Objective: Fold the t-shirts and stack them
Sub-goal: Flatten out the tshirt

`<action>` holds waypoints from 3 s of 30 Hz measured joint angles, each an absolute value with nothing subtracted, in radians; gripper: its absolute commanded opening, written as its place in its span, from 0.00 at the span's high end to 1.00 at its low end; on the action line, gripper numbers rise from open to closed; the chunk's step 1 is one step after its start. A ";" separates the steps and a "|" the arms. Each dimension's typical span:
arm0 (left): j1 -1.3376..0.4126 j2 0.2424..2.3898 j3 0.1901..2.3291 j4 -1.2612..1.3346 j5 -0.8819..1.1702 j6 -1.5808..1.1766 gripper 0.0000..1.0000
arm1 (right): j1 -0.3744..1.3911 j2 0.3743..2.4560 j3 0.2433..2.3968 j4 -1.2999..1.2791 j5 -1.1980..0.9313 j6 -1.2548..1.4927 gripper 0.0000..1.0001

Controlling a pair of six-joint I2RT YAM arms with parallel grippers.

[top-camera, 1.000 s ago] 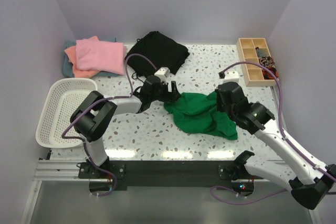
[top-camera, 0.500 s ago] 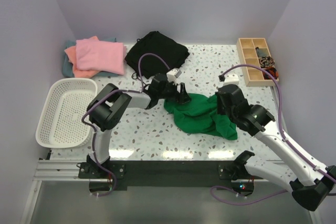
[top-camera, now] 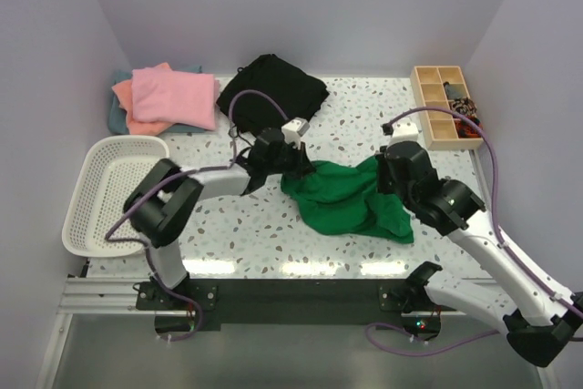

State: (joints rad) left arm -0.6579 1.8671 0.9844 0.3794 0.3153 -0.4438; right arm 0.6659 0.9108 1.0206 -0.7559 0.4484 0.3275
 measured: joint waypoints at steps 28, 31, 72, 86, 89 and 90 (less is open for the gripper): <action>-0.669 0.473 0.398 -0.376 -0.158 -0.719 0.01 | 0.670 0.818 0.780 -0.672 -0.118 0.370 0.60; -0.669 0.548 0.410 -0.328 -0.161 -0.706 0.00 | 0.670 0.698 0.790 -0.704 -0.059 0.390 0.57; -0.669 1.268 0.388 0.195 -0.169 -0.654 0.00 | 1.264 1.192 0.902 -0.704 0.712 0.454 0.59; -0.669 1.245 0.379 0.194 -0.173 -0.654 0.00 | 1.490 1.602 1.072 -0.974 1.042 0.833 0.62; -0.669 1.238 0.379 0.194 -0.173 -0.654 0.00 | 1.490 1.620 1.072 -1.028 1.086 0.925 0.61; -0.669 1.238 0.379 0.194 -0.174 -0.654 0.00 | 1.490 1.629 1.072 -1.041 1.096 0.947 0.61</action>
State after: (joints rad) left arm -0.6689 1.2377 0.3790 0.1936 -0.1738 -0.6537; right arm 1.4902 1.6295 1.0718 -1.0412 1.0958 0.9470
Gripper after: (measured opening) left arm 0.997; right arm 0.386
